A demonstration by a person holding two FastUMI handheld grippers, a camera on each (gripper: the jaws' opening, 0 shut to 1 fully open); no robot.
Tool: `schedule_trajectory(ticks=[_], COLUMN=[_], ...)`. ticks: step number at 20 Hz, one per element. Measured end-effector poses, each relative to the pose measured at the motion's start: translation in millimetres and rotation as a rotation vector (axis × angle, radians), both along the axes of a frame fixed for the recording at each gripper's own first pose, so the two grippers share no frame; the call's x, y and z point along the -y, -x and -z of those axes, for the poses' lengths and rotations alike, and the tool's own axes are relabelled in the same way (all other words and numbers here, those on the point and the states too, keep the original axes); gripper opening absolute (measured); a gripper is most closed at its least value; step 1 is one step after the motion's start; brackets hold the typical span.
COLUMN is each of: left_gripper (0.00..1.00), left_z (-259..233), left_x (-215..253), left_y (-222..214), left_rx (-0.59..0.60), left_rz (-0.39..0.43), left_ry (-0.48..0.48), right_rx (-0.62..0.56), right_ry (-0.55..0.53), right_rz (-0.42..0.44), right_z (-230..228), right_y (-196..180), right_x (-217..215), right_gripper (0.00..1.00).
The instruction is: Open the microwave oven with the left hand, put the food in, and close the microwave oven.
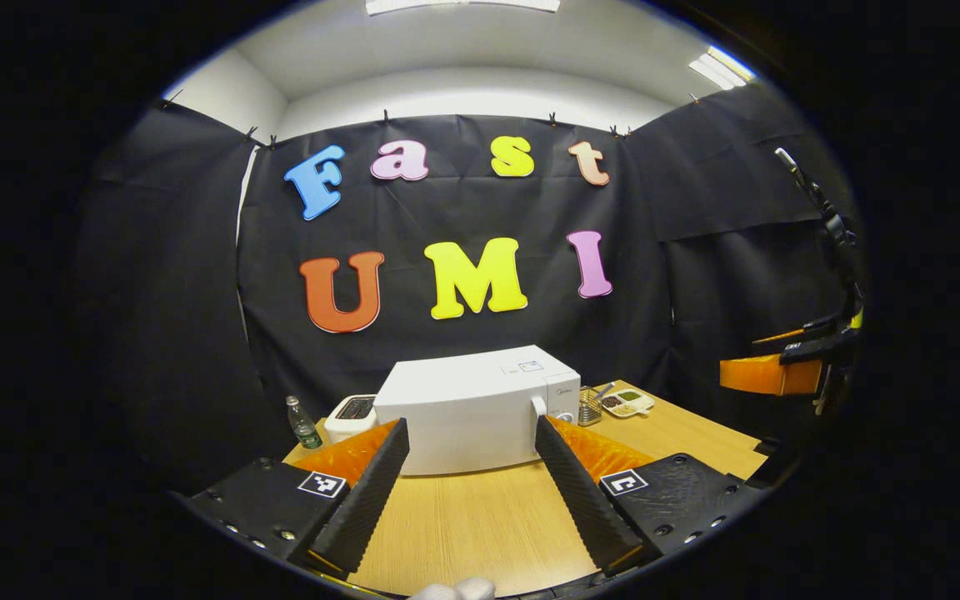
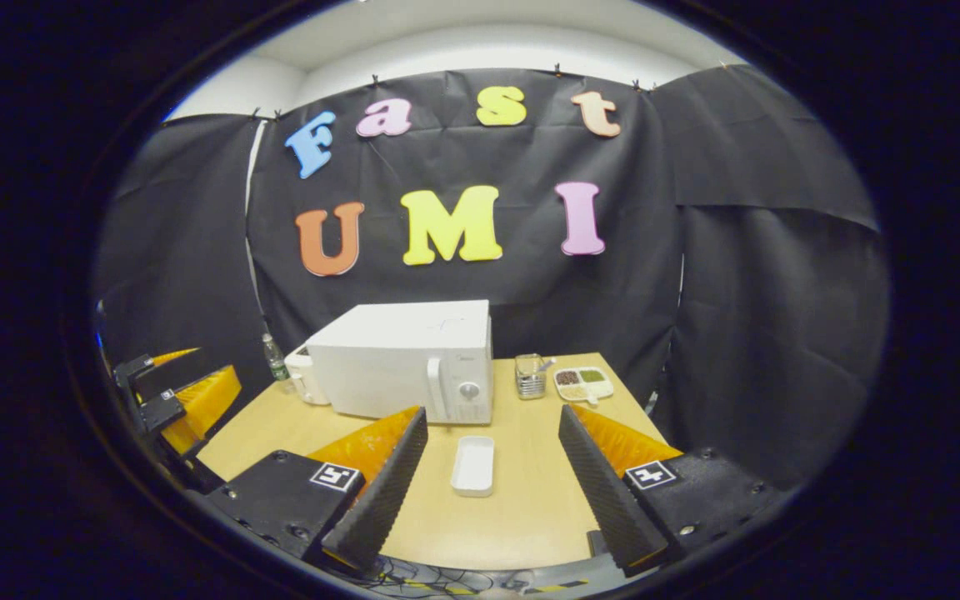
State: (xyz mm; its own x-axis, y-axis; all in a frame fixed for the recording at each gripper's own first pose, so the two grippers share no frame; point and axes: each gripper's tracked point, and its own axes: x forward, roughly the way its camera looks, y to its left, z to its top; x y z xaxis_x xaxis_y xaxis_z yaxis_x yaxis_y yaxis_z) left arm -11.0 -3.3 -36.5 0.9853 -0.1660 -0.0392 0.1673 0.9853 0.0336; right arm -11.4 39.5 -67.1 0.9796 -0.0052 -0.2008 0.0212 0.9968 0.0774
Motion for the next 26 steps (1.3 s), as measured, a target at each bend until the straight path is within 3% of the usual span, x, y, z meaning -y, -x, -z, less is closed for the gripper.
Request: schedule_trajectory(ticks=[5, 6, 7, 8, 9, 11, 12, 13, 14, 15, 16, 17, 18, 19, 21, 22, 26], left_gripper=[0.95, 0.94, 0.95, 0.95, 0.95, 0.95, 0.95, 0.95, 0.95, 0.95, 0.95, 0.95, 0.95, 0.95, 0.95, 0.95, 0.95], left_z=[-36, -40, -44, -48, -51, -55, -58, -61, -63, -65, -68, -72, -75, -78, -80, -81, -91], left_x=[-39, -48, -55, -60, -66, -74, -79, -81, -82, -81, -80, -80, -79, -77, -75, -74, -77], left_y=[25, 26, 26, 27, 26, 22, 20, 19, 17, 14, 13, 12, 11, 11, 7, 7, 1], left_rx=[0.045, 0.050, 0.051, 0.054, 0.055, 0.063, 0.069, 0.070, 0.073, 0.077, 0.083, 0.092, 0.098, 0.107, 0.116, 0.117, 0.134], left_rz=[-0.048, -0.068, -0.080, -0.093, -0.100, -0.116, -0.123, -0.125, -0.124, -0.122, -0.117, -0.113, -0.110, -0.104, -0.098, -0.096, -0.095], left_ry=[0.030, 0.040, 0.052, 0.064, 0.071, 0.066, 0.065, 0.067, 0.072, 0.075, 0.074, 0.073, 0.072, 0.073, 0.069, 0.069, 0.075], right_rx=[0.088, 0.101, 0.116, 0.126, 0.133, 0.149, 0.153, 0.162, 0.171, 0.180, 0.188, 0.190, 0.194, 0.198, 0.207, 0.211, 0.224], right_ry=[0.025, 0.028, 0.026, 0.025, 0.023, 0.025, 0.023, 0.024, 0.027, 0.027, 0.023, 0.016, 0.011, 0.008, 0.010, 0.012, 0.001], right_rz=[-0.030, -0.030, -0.035, -0.036, -0.035, -0.033, -0.032, -0.028, -0.019, -0.013, -0.006, -0.001, 0.003, 0.007, 0.008, 0.009, 0.004], right_z=[-40, -47, -53, -59, -62, -70, -72, -75, -79, -82, -86, -87, -89, -90, -95, -97, -104], right_y=[8, 8, 7, 7, 8, 8, 9, 8, 8, 9, 9, 8, 8, 7, 5, 5, 0], right_x=[-22, -24, -27, -29, -30, -31, -30, -30, -27, -24, -23, -20, -20, -19, -18, -18, -21], right_gripper=[1.00, 0.91, 1.00, 0.91, 1.00, 1.00, 0.91, 1.00, 1.00, 0.91, 0.91, 1.00, 0.91, 1.00, 1.00, 0.91, 0.91])
